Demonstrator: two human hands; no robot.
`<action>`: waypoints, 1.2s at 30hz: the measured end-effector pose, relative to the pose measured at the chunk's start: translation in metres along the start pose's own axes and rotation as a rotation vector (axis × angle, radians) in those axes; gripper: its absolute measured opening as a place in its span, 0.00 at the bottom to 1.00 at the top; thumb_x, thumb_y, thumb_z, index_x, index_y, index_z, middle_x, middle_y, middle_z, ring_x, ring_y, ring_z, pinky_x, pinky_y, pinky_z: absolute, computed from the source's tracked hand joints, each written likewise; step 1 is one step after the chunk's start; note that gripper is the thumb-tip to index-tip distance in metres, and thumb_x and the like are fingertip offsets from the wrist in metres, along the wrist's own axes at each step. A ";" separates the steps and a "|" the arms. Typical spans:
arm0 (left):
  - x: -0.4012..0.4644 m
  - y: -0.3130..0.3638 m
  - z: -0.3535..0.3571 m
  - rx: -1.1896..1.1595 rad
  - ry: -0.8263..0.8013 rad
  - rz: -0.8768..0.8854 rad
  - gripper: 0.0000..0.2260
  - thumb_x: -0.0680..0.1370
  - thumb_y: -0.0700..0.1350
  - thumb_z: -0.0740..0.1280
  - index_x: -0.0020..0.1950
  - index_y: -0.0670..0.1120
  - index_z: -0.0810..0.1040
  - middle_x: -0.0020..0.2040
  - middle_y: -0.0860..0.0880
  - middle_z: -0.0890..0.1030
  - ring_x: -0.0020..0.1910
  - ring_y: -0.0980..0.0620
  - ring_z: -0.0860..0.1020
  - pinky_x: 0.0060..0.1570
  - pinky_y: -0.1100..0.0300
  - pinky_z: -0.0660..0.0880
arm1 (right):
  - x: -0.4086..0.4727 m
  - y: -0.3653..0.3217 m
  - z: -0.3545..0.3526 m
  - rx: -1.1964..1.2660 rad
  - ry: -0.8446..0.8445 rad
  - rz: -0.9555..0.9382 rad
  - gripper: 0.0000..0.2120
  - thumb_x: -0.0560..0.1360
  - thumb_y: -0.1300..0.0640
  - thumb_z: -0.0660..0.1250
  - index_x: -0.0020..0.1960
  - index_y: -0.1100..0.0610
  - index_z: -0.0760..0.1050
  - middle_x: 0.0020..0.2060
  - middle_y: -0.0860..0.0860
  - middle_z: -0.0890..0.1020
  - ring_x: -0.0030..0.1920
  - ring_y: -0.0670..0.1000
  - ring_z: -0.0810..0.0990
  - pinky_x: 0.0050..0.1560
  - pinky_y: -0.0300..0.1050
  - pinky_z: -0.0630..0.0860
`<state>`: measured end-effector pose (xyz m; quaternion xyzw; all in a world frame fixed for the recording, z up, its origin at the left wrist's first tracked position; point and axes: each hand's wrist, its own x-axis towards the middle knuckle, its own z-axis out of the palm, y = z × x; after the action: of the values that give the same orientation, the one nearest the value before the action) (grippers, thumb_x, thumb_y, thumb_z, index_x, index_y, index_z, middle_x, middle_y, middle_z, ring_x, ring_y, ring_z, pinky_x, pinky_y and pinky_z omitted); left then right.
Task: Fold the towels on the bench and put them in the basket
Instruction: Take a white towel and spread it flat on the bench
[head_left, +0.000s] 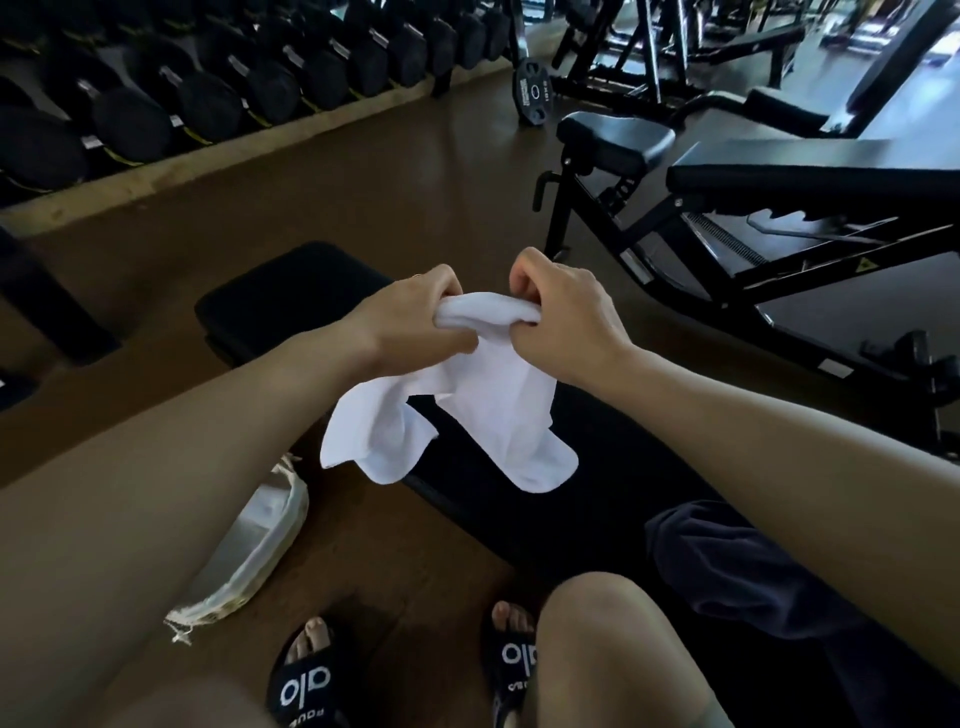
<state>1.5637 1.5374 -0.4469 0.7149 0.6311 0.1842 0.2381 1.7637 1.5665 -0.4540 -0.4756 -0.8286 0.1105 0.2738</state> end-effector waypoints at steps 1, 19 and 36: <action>0.001 0.002 -0.005 -0.024 -0.028 -0.017 0.13 0.74 0.52 0.71 0.51 0.49 0.71 0.45 0.49 0.77 0.43 0.48 0.76 0.41 0.50 0.73 | 0.001 0.000 -0.003 -0.001 -0.005 0.007 0.10 0.68 0.64 0.64 0.48 0.54 0.70 0.35 0.48 0.77 0.37 0.54 0.75 0.35 0.49 0.69; 0.008 0.031 -0.025 0.156 0.019 0.125 0.14 0.79 0.60 0.67 0.43 0.51 0.74 0.39 0.52 0.78 0.39 0.51 0.78 0.39 0.53 0.73 | 0.010 0.014 -0.026 -0.001 -0.074 0.097 0.14 0.69 0.66 0.62 0.51 0.53 0.67 0.37 0.53 0.78 0.34 0.55 0.75 0.33 0.52 0.74; -0.011 0.027 -0.024 0.652 0.011 -0.022 0.06 0.79 0.43 0.61 0.42 0.49 0.69 0.39 0.48 0.75 0.35 0.48 0.73 0.32 0.56 0.63 | 0.003 0.007 -0.033 -0.251 -0.078 -0.184 0.16 0.69 0.73 0.59 0.49 0.55 0.64 0.34 0.51 0.72 0.31 0.58 0.73 0.34 0.53 0.72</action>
<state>1.5710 1.5266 -0.4113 0.7456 0.6659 -0.0260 -0.0047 1.7861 1.5703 -0.4287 -0.4236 -0.8859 -0.0010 0.1889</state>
